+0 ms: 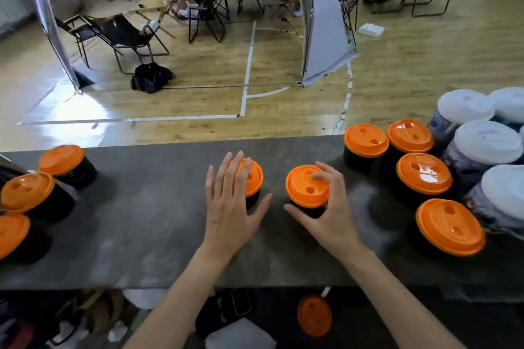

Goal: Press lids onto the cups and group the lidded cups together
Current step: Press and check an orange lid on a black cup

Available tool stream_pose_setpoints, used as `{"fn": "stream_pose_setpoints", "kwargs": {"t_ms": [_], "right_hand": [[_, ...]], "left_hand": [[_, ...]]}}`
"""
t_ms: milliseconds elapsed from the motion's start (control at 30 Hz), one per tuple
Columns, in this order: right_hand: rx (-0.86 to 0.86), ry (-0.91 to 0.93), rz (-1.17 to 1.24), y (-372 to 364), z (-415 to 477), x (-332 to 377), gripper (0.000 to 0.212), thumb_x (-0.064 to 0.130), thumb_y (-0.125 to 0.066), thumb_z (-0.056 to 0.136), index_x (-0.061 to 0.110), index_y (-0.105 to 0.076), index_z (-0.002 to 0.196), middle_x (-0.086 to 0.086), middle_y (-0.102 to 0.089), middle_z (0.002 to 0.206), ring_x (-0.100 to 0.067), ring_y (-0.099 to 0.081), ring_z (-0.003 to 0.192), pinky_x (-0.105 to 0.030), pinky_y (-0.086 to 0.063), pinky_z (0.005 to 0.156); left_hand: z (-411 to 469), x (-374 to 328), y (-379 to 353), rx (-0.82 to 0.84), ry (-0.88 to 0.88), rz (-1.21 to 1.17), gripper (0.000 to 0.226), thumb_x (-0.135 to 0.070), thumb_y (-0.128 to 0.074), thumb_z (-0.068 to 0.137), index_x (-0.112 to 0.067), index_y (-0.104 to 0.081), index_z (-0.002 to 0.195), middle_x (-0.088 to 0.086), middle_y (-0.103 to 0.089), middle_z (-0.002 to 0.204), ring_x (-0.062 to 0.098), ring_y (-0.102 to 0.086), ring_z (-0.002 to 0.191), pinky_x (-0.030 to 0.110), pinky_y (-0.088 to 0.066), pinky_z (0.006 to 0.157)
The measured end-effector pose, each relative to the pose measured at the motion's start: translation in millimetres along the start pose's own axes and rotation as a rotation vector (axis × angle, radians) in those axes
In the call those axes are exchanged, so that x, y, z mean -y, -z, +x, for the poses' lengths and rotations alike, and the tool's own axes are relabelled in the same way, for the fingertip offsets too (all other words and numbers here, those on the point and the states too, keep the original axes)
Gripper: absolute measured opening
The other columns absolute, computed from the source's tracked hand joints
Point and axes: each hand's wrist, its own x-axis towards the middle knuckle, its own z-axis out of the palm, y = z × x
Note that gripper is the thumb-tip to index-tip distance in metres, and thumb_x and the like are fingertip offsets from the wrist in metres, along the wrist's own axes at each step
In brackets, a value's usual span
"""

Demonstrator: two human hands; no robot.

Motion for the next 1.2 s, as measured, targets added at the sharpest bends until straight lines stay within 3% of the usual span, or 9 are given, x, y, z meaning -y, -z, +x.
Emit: {"fn": "stream_pose_setpoints", "kwargs": {"t_ms": [133,233,367,467,567,767,933,1067,1200], "right_hand": [[0.023,-0.006,0.040,2.9,-7.8,-2.2,0.078,0.026,-0.092,0.071,0.016,-0.044,0.132,0.002,-0.045,0.146,-0.010,-0.045,0.135,-0.020,-0.038,0.109],[0.132,-0.033,0.080,14.7,-15.1,-0.2,0.081,0.030,-0.088,0.075,0.019,-0.039,0.139,0.006,-0.042,0.148,-0.008,-0.043,0.137,-0.022,-0.037,0.111],[0.335,-0.108,0.191,33.1,-18.8,-1.4,0.077,0.049,-0.075,0.082,0.032,-0.035,0.145,0.015,-0.043,0.147,-0.012,-0.045,0.137,-0.036,-0.042,0.111],[0.326,-0.082,0.121,34.5,-16.2,-0.8,0.074,0.041,-0.079,0.083,0.031,-0.038,0.143,0.011,-0.048,0.139,-0.008,-0.049,0.132,-0.031,-0.044,0.107],[0.315,-0.072,0.123,30.8,-12.9,1.9,0.072,0.039,-0.079,0.084,0.029,-0.039,0.142,0.007,-0.048,0.138,-0.008,-0.049,0.130,-0.022,-0.042,0.105],[0.243,-0.118,0.241,28.7,-23.1,-5.1,0.063,0.055,-0.054,0.095,0.028,-0.033,0.148,0.016,-0.042,0.151,-0.012,-0.043,0.141,-0.026,-0.037,0.113],[0.160,-0.240,0.374,17.0,-26.0,-3.3,0.065,0.052,-0.061,0.091,0.029,-0.038,0.146,0.024,-0.050,0.143,-0.006,-0.048,0.136,-0.019,-0.042,0.107],[0.003,-0.329,0.492,9.3,-23.7,-3.9,0.035,0.041,-0.043,0.102,0.027,-0.053,0.132,0.021,-0.063,0.124,-0.006,-0.058,0.122,-0.017,-0.045,0.100],[-0.032,-0.378,0.516,7.8,-15.1,-6.6,0.030,0.031,-0.043,0.100,0.021,-0.062,0.121,0.017,-0.069,0.115,-0.003,-0.063,0.112,-0.013,-0.046,0.092]], "left_hand": [[-7.2,-29.0,17.7,-0.086,-0.136,-0.200,0.067,-0.001,-0.067,0.085,-0.004,-0.041,0.147,0.014,-0.046,0.153,0.028,-0.040,0.148,0.052,-0.032,0.122],[-34.2,-49.5,15.1,0.019,-0.102,-0.409,0.076,0.008,-0.069,0.081,-0.003,-0.036,0.148,0.012,-0.044,0.152,0.025,-0.042,0.146,0.040,-0.038,0.119],[-48.9,-61.3,-6.9,0.339,0.201,-0.679,0.092,-0.005,-0.075,0.081,-0.017,-0.025,0.157,-0.003,-0.037,0.158,0.011,-0.034,0.151,0.028,-0.031,0.123],[-33.9,-65.0,-27.4,0.488,0.285,-0.837,0.091,-0.019,-0.084,0.082,-0.025,-0.028,0.154,-0.010,-0.044,0.152,0.000,-0.041,0.143,0.025,-0.035,0.119],[-24.5,-70.5,-40.1,0.427,0.377,-0.917,0.081,-0.029,-0.084,0.078,-0.031,-0.039,0.145,-0.008,-0.055,0.143,0.004,-0.053,0.134,0.028,-0.044,0.111],[-22.4,-73.5,-47.2,0.359,0.463,-0.907,0.078,-0.043,-0.090,0.070,-0.026,-0.052,0.136,-0.010,-0.065,0.129,0.010,-0.063,0.121,0.040,-0.052,0.102],[-14.2,-77.3,-46.4,0.346,0.510,-0.925,0.095,-0.043,-0.092,0.061,-0.029,-0.042,0.141,-0.027,-0.060,0.128,0.003,-0.061,0.122,0.016,-0.047,0.099],[-8.0,-79.6,-45.1,0.326,0.515,-0.939,0.080,-0.039,-0.092,0.059,-0.020,-0.052,0.126,-0.023,-0.065,0.117,0.005,-0.065,0.112,0.018,-0.049,0.093],[-6.6,-74.8,-44.5,0.351,0.477,-0.936,0.077,-0.032,-0.093,0.061,-0.022,-0.052,0.125,-0.021,-0.065,0.118,0.006,-0.064,0.113,0.017,-0.047,0.094]]}}
